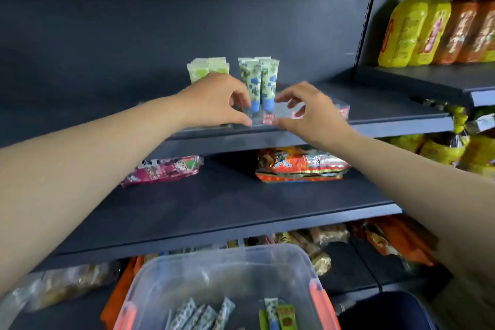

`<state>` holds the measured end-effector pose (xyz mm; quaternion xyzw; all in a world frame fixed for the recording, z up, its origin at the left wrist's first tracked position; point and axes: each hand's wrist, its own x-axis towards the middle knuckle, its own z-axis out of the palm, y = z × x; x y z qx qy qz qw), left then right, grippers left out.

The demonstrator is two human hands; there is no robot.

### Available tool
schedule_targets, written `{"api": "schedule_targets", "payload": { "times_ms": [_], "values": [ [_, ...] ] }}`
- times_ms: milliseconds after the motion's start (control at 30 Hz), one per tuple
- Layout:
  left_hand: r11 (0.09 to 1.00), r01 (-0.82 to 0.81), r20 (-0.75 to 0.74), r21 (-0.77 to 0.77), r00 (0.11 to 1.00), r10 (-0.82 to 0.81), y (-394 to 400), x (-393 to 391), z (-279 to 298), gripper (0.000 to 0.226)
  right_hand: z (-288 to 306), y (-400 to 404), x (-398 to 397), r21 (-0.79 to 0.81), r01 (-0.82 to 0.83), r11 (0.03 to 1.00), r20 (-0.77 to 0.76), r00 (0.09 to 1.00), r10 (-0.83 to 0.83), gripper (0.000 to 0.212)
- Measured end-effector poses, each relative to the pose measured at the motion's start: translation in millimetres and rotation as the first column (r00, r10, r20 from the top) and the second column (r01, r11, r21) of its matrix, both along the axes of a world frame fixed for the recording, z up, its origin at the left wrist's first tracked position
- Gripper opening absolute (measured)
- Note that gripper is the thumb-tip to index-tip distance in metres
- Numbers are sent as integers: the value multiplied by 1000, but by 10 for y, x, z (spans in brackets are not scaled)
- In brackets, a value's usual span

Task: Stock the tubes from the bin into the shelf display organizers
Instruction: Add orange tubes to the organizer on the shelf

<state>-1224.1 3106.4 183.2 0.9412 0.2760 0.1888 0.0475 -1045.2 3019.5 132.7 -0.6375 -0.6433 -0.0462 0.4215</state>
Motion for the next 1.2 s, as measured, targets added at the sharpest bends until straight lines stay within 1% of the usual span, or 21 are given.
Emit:
{"api": "schedule_targets", "payload": {
  "times_ms": [100,200,333,400,467,533,567,633,733,833,933,1033,1100,1200],
  "values": [
    [999,16,-38,-47,999,-18,-85,-147,-454,27,-432,-177,-147,-35,-16,999,-23,1000,15,27],
    [990,15,-95,-144,995,-29,-137,-288,-996,28,-922,-375,-293,-91,-68,994,-89,994,59,24],
    [965,-25,-239,-261,970,-39,-178,-496,-1816,27,-1617,-591,-475,-268,-122,956,-162,983,80,24],
    [945,-62,-304,-322,952,-41,-186,-595,-2190,28,-1925,-645,-547,-382,-115,917,-150,987,61,23],
    [922,-99,-350,-375,936,-42,-173,-678,-2518,29,-2192,-657,-592,-456,-110,883,-140,989,51,25],
    [900,-139,-369,-412,929,-25,-195,-785,-2784,30,-2418,-678,-621,-528,-96,844,-155,988,16,29],
    [894,-153,-372,-420,928,-16,-190,-806,-2849,30,-2471,-672,-595,-567,-78,820,-135,991,1,31],
    [851,-211,-397,-482,918,3,-174,-913,-3176,28,-2809,-598,-630,-684,-63,727,-133,990,-40,38],
    [813,-263,-405,-519,913,37,-225,-1014,-3469,30,-3063,-616,-615,-766,-68,640,-142,988,-64,46],
    [776,-302,-424,-554,904,50,-250,-1073,-3788,31,-3323,-571,-638,-827,-95,555,-147,988,-50,44],
    [757,-339,-453,-559,889,64,-296,-1097,-4039,32,-3539,-546,-658,-863,-104,494,-152,987,-59,44],
    [733,-365,-459,-574,885,81,-295,-1098,-4204,38,-3681,-495,-657,-873,-105,476,-153,986,-64,41],
    [716,-369,-454,-592,887,81,-271,-1106,-4309,41,-3778,-456,-675,-875,-130,466,-183,980,-72,39],
    [723,-375,-467,-580,881,82,-213,-1122,-4444,49,-3917,-389,-754,-873,-158,461,-223,971,-89,39]
  ]
}}
